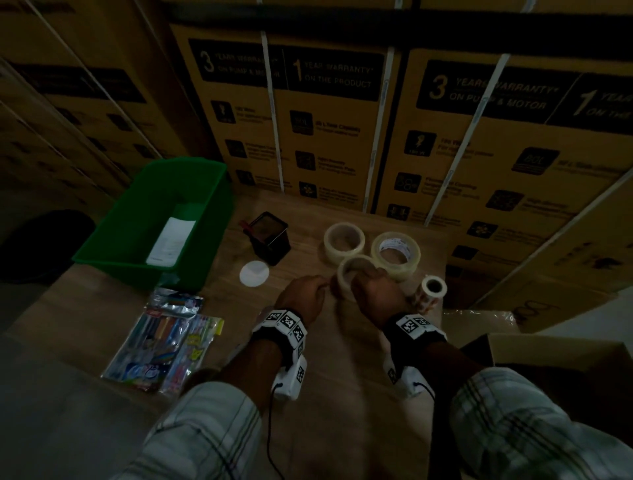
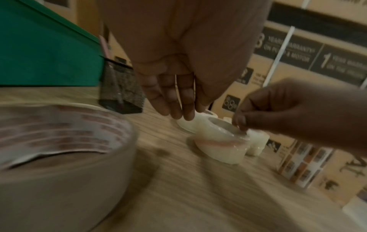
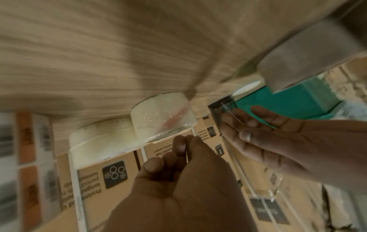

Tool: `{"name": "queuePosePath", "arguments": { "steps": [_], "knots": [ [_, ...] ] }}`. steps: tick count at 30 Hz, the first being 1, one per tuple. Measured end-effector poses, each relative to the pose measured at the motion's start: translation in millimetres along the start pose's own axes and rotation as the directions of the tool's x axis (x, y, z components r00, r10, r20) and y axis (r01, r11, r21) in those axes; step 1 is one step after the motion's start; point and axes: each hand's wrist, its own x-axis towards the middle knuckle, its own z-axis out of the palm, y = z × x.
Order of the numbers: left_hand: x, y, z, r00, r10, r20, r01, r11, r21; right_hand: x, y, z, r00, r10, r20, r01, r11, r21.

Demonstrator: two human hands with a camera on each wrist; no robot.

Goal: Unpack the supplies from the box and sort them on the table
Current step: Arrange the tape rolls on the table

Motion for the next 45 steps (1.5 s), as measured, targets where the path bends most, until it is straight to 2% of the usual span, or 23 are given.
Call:
{"name": "queuePosePath", "arguments": {
  "steps": [3, 8, 16, 20, 24, 27, 32, 36, 42, 45],
  "knots": [
    [-16.3, -9.4, -5.7, 1.0, 0.015, -0.023, -0.016, 0.999, -0.044, -8.3, -14.3, -3.2, 0.999, -0.036, 0.022, 0.036, 0.999, 0.014],
    [-53.4, -34.8, -21.4, 0.997, 0.029, -0.071, -0.034, 0.997, -0.066, -30.1, -52.5, -7.6, 0.999, 0.011, 0.039, -0.014, 0.996, 0.083],
    [-123.6, -92.0, -51.5, 0.991, 0.051, -0.124, -0.063, 0.993, -0.096, -66.7, -138.7, 1.1, 0.998, 0.025, 0.054, -0.027, 0.999, 0.035],
    [-154.2, -115.9, -52.2, 0.993, 0.056, -0.105, -0.062, 0.996, -0.06, -85.7, -177.0, 7.4, 1.0, 0.012, 0.025, -0.012, 1.0, -0.019],
    [-181.0, -137.0, -54.3, 0.992, 0.071, -0.107, -0.075, 0.997, -0.036, -98.3, -209.2, 18.9, 1.0, -0.005, 0.018, 0.004, 1.0, 0.03],
    [-194.0, -152.4, -58.7, 0.997, 0.056, -0.057, -0.057, 0.998, -0.028, -102.2, -230.8, 25.2, 0.999, -0.038, 0.032, 0.037, 0.999, 0.029],
    [-206.4, -181.1, -70.2, 0.999, -0.003, -0.037, 0.004, 1.0, 0.025, -92.4, -257.4, 27.4, 0.993, -0.111, 0.027, 0.109, 0.991, 0.083],
    [-204.7, -209.8, -80.4, 0.993, -0.064, -0.095, 0.063, 0.998, -0.007, -73.7, -269.6, 35.7, 0.981, -0.169, 0.096, 0.158, 0.98, 0.118],
    [-199.5, -228.3, -81.6, 0.982, -0.167, -0.087, 0.17, 0.985, 0.028, -34.5, -286.3, 50.1, 0.972, -0.137, 0.188, 0.119, 0.988, 0.102],
    [-190.7, -231.3, -78.8, 0.969, -0.246, -0.017, 0.247, 0.968, 0.033, -12.3, -296.0, 59.4, 0.967, -0.13, 0.219, 0.103, 0.986, 0.129]
  ]
}}
